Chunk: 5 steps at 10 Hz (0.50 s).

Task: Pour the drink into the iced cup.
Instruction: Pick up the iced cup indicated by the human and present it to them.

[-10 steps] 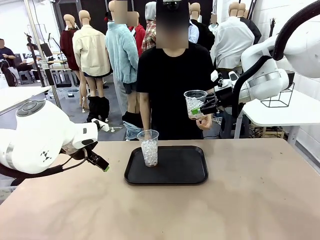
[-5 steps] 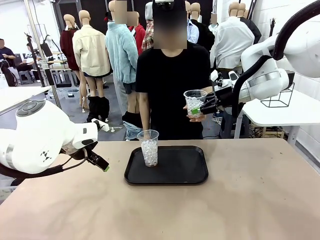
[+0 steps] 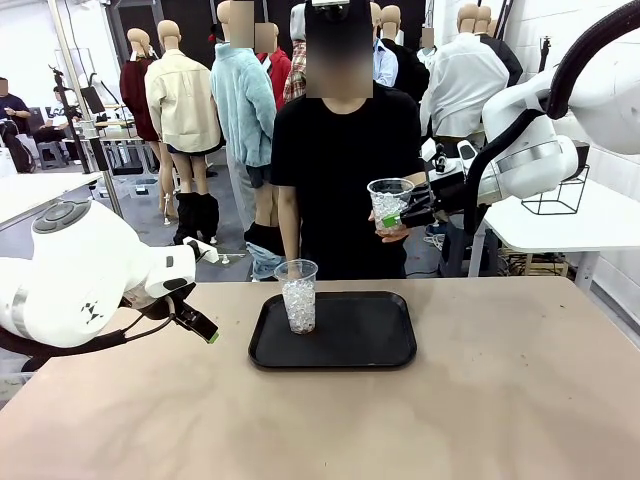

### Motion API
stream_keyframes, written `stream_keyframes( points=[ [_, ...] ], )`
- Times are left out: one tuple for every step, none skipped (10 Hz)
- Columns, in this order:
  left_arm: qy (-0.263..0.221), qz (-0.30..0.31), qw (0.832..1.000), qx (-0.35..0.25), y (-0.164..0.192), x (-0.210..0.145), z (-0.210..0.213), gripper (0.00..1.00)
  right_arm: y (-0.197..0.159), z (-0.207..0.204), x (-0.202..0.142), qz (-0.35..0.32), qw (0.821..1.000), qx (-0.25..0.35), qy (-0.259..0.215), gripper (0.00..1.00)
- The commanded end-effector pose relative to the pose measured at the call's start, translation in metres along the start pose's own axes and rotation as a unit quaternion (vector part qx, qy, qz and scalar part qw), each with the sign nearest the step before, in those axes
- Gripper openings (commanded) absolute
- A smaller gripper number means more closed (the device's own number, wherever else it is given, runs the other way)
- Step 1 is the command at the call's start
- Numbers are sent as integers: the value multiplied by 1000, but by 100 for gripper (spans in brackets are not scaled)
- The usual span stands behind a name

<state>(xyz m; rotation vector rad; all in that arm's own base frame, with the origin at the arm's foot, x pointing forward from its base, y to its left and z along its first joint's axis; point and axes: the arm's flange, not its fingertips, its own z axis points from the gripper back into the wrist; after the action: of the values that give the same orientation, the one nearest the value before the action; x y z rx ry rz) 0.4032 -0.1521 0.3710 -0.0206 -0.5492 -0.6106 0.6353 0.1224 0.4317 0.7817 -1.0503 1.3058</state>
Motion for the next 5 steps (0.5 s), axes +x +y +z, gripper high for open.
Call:
stream_keyframes(
  points=[
    [-1,1,1000,0,1,0,0,100,1,0,-1,-1,1000,-1,2,62],
    [-1,1,1000,0,1,0,0,100,1,0,-1,-1,1000,-1,2,62],
    [-1,1,1000,0,1,0,0,100,1,0,-1,-1,1000,-1,2,62],
    [-1,1,1000,0,1,0,0,100,0,0,0,0,1000,0,0,62],
    [-1,1,1000,0,1,0,0,100,1,-1,0,-6,1000,5,6,80]
  ],
)
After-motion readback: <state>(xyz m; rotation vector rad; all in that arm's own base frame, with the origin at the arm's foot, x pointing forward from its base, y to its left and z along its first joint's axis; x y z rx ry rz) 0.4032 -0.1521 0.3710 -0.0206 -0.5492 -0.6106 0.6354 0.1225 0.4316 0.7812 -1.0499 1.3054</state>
